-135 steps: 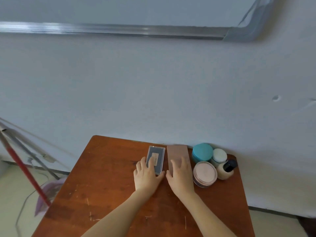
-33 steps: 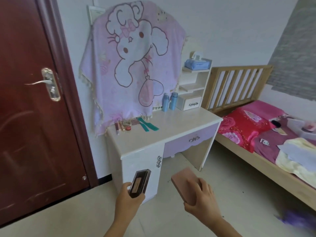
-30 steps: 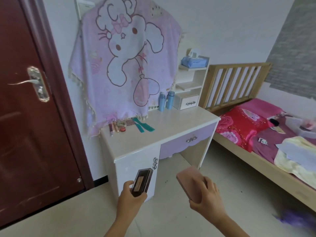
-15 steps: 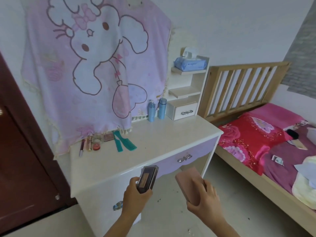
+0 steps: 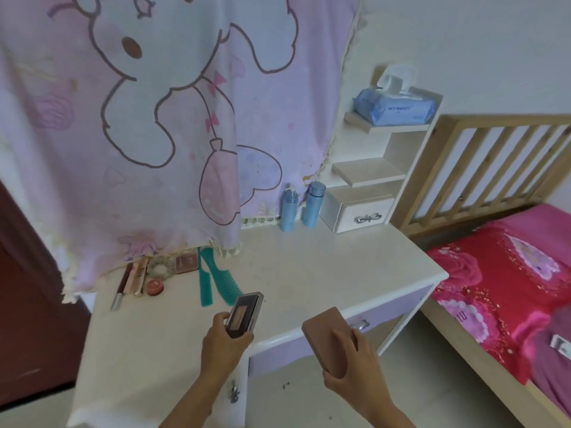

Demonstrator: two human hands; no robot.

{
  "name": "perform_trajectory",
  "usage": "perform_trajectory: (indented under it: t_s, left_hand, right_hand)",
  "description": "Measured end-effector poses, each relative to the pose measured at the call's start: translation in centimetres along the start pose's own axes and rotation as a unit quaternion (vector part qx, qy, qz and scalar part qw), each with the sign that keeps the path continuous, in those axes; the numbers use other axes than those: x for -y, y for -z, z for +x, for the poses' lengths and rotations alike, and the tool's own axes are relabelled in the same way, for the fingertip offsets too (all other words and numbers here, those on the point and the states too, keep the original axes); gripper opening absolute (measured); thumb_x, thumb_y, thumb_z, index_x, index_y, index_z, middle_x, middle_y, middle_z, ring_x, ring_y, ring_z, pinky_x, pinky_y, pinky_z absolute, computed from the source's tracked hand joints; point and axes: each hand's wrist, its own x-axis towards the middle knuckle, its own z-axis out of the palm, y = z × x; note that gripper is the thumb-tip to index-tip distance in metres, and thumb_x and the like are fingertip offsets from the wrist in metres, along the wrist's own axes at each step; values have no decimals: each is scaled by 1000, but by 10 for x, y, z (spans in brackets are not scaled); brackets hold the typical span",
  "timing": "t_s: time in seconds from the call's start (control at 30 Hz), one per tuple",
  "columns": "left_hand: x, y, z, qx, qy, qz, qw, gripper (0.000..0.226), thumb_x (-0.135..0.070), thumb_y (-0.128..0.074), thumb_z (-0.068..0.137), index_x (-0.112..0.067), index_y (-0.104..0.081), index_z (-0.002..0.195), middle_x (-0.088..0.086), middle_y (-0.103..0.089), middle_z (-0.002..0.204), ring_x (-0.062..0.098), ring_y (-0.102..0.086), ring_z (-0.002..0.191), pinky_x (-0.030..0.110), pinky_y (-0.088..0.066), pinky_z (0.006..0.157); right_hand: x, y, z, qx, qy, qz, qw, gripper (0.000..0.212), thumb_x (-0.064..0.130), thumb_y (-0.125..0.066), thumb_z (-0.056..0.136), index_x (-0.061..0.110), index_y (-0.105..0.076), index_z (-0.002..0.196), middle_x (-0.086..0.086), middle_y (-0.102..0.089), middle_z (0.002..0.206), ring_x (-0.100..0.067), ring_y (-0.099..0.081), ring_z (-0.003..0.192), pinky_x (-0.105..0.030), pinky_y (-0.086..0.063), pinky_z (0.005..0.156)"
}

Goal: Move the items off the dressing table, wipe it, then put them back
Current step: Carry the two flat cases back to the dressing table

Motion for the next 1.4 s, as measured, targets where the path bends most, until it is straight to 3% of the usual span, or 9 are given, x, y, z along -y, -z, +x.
perform_trajectory:
  t_s: [0.17,0.27,0.57,0.77,1.03,1.23,1.4]
  left_hand:
    - [-29,-21,65,-4,-7,-4,1000,47,-21,-72,71,-18,-46,110,2,-62,94,18,-58,75,17,-38,52]
    - [-41,-35,96,-21,-27,-2,999,41,-19,-73,69,-21,-46,100,0,-59,92,18,-56,79,24,-45,61]
    - [-47,-74,146,-114,5,54,992,51,-23,-73,66,-8,-53,110,7,-63,100,23,-56,88,34,-49,78]
    - [-61,-99,179,-170,57,83,980,49,-20,-72,69,-2,-49,109,18,-57,106,32,-49,98,40,-41,86]
    - [-73,-118,211,-273,128,88,949,35,-16,-74,68,-6,-43,83,20,-57,92,33,-50,88,40,-39,78]
    - [-65,-123,217,-318,146,127,928,31,-16,-71,72,0,-52,89,20,-53,102,32,-41,98,39,-34,82]
    - [-65,-116,226,-299,166,168,924,44,-30,-69,76,-1,-49,103,17,-46,120,32,-36,113,39,-36,94]
  right_hand:
    - [3,16,83,20,12,-39,999,76,45,-58,75,33,-19,139,-3,-14,146,-20,-25,129,-27,-29,105]
    - [11,16,119,1,-4,-30,1000,71,44,-59,75,30,-24,136,-4,-19,143,-20,-30,123,-27,-28,103]
    - [0,-3,186,57,-10,-4,998,73,45,-62,72,29,-26,134,-2,-24,139,-20,-32,123,-27,-31,100]
    - [-2,1,246,99,50,-5,994,79,46,-59,73,32,-20,139,-6,-22,142,-22,-31,126,-24,-28,102]
    - [-7,-3,308,144,136,-16,980,80,48,-54,75,30,-14,142,-8,-17,144,-23,-27,129,-25,-27,103]
    - [-1,-13,337,177,186,-19,966,74,48,-54,75,26,-22,138,-6,-17,143,-23,-27,128,-29,-26,102]
    - [24,-27,351,172,187,-18,967,72,49,-52,76,23,-23,137,-8,-19,142,-25,-28,127,-30,-29,102]
